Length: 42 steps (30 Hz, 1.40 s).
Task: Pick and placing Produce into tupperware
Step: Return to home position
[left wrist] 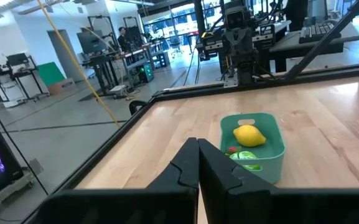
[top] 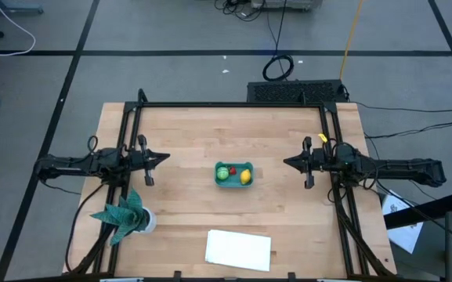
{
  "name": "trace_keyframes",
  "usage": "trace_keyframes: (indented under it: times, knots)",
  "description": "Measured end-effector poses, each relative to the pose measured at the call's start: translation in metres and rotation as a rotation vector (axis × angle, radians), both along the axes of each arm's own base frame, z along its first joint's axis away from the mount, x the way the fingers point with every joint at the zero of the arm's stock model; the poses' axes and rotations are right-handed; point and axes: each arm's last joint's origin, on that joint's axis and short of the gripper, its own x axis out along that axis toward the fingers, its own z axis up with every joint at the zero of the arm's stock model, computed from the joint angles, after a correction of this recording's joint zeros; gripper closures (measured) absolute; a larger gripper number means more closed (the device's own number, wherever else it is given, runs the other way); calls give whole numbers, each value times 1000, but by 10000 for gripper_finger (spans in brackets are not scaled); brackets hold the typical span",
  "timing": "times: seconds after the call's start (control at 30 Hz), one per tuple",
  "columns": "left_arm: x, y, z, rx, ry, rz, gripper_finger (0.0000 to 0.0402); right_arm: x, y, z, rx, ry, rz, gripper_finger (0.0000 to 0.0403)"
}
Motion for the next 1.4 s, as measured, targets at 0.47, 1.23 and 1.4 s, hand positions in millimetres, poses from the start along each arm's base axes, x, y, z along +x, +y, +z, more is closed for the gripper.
trace_keyframes:
  times: [0.47, 1.23, 1.4]
  knots:
    - [0, 0, 0, -33, -11, -2, 401, 0, 0, 0, -1, -1, 0, 403]
    - [0, 0, 0, -32, -11, -4, 401, 0, 0, 0, -1, -2, 0, 403]
    - [0, 0, 0, -32, -11, -4, 400, 0, 0, 0, -1, -2, 0, 403]
